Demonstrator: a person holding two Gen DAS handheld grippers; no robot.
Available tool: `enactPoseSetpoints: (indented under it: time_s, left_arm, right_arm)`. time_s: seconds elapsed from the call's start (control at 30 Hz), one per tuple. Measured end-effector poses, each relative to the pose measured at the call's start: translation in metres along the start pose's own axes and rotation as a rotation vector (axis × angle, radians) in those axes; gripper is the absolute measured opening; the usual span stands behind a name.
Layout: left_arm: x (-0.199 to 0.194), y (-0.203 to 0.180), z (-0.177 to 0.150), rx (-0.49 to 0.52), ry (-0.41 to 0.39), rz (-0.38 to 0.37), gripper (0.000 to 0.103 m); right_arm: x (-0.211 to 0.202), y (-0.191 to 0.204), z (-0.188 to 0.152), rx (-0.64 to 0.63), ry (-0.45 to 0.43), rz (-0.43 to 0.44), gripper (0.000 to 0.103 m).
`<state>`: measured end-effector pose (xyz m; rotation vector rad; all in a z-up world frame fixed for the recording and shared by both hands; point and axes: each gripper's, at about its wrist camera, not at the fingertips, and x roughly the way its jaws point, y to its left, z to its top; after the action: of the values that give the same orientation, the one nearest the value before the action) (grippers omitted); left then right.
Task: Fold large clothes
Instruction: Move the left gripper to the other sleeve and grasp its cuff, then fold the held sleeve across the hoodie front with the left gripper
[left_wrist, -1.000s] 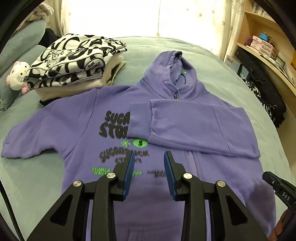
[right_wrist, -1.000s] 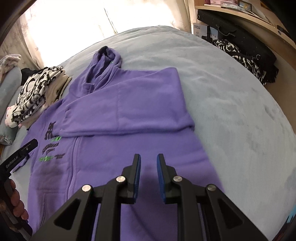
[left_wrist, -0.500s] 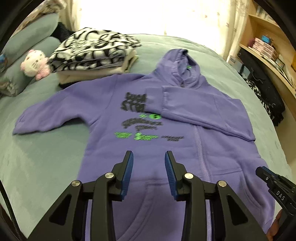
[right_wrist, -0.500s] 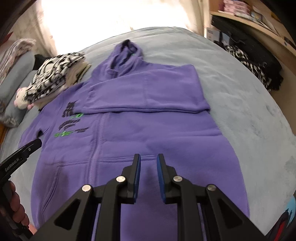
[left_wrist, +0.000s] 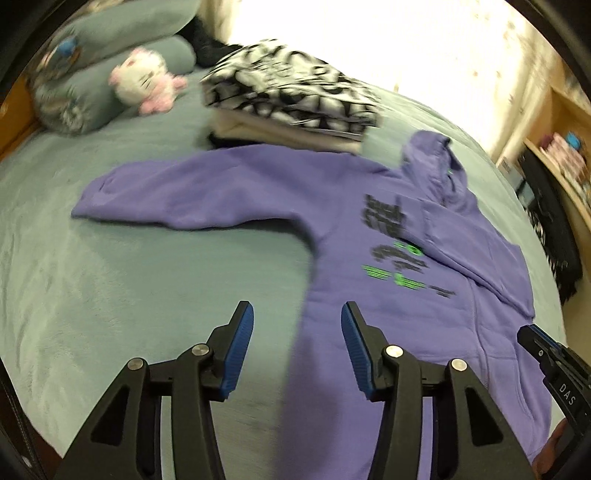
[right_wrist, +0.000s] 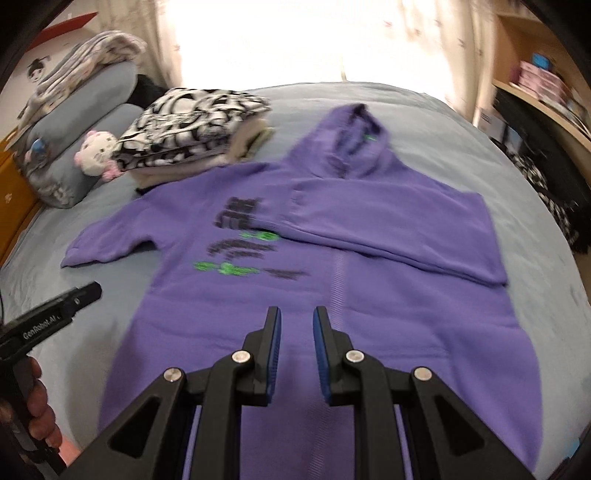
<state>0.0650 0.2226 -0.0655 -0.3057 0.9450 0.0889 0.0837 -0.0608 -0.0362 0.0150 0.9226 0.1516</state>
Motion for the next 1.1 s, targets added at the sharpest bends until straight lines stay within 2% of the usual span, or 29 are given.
enactPoseSetpoints:
  time_s: [0.23,0.4,0.77,0.87,0.93,1.03,1.1]
  left_arm:
    - [0.039,0.095,0.015,-0.212,0.021,-0.124,0.048]
    - [0.065,0.156,0.033,-0.348,0.001,-0.157,0.048]
    - [0.123,0.254,0.073,-0.58,0.0,-0.238,0.047]
    - [0.135,0.272,0.08,-0.645,-0.034,-0.249,0.037]
    - [0.142,0.279,0.084,-0.668,-0.042,-0.234,0.021]
    - [0.144,0.273,0.088,-0.654,-0.061,-0.186,0.01]
    - [0.135,0.26,0.092,-0.597,-0.087,-0.128,0.007]
  right_arm:
    - [0.038,0.07,0.023,-0.073,-0.01,0.069,0.017]
    - [0.073,0.114,0.038,-0.124,-0.007,0.092,0.017]
    - [0.127,0.161,0.072,-0.111,-0.024,0.127,0.017]
    - [0.136,0.166,0.072,-0.105,-0.015,0.134,0.017]
    - [0.14,0.166,0.069,-0.104,0.0,0.134,0.017]
    - [0.145,0.163,0.063,-0.094,0.025,0.141,0.017]
    - [0.144,0.159,0.061,-0.087,0.036,0.142,0.017]
